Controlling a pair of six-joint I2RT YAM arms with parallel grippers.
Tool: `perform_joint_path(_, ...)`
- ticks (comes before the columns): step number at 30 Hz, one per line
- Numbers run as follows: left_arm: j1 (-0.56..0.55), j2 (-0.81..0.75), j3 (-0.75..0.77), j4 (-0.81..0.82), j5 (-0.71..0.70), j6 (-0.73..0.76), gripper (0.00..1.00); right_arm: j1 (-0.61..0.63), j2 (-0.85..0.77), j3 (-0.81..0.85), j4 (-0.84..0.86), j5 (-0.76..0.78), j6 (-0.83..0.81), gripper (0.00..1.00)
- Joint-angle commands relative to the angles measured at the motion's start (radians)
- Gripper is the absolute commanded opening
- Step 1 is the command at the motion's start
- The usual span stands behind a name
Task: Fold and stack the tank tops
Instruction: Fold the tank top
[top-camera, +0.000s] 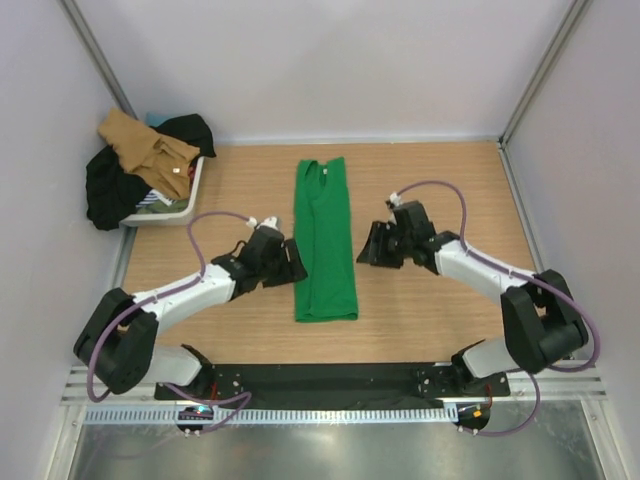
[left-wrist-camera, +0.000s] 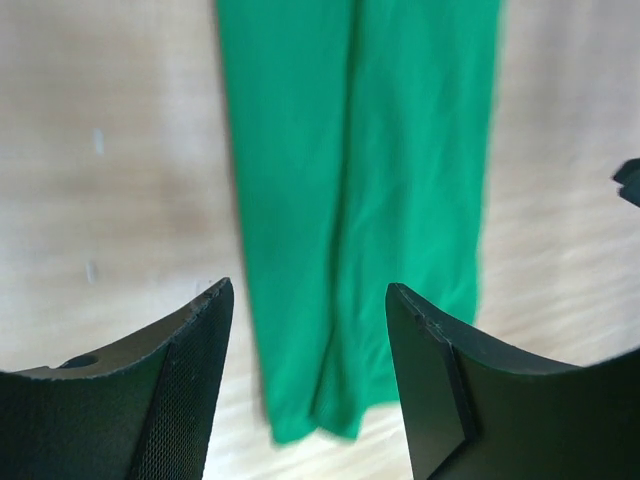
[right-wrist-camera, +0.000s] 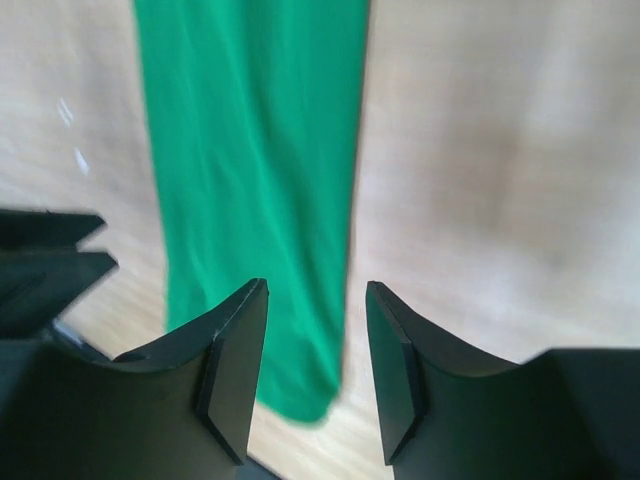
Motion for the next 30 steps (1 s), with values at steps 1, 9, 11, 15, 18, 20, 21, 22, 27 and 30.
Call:
perform_joint_path(1,-0.062,-0.083,-0.108,-0.017,-0.04,-0.066,0.64,0.091,-0.13,-0.147,0.052,-0.02,0.045,0.51)
perform_joint_path(9,-0.162,-0.242,-0.239,-0.006,-0.035,-0.172,0.59,0.214,-0.278,-0.252,0.046,-0.006,0.136,0.42)
perform_joint_path(11,-0.181,-0.271,-0.234,-0.006,-0.041,-0.175,0.55,0.237,-0.278,-0.253,0.046,-0.014,0.142,0.38)
perform_joint_path(15,-0.182,-0.254,-0.225,-0.006,-0.038,-0.175,0.5,0.265,-0.239,-0.275,0.058,-0.012,0.15,0.31)
perform_joint_path(18,-0.185,-0.217,-0.219,0.016,-0.018,-0.178,0.49,0.271,-0.203,-0.311,0.096,-0.017,0.157,0.28)
perform_joint_path(20,-0.188,-0.194,-0.219,0.064,0.027,-0.175,0.48,0.271,-0.184,-0.331,0.121,-0.017,0.162,0.26)
perform_joint_path(21,-0.191,-0.167,-0.213,0.071,0.031,-0.173,0.47,0.271,-0.17,-0.337,0.126,-0.018,0.162,0.25)
perform_joint_path(22,-0.196,-0.153,-0.196,0.071,0.057,-0.175,0.46,0.273,-0.164,-0.348,0.13,-0.017,0.162,0.23)
perform_joint_path(27,-0.214,-0.131,-0.158,0.072,0.051,-0.175,0.44,0.273,-0.15,-0.394,0.133,-0.012,0.165,0.22)
perform_joint_path(30,-0.219,-0.124,-0.124,0.072,0.054,-0.164,0.43,0.279,-0.17,-0.42,0.127,-0.014,0.168,0.21)
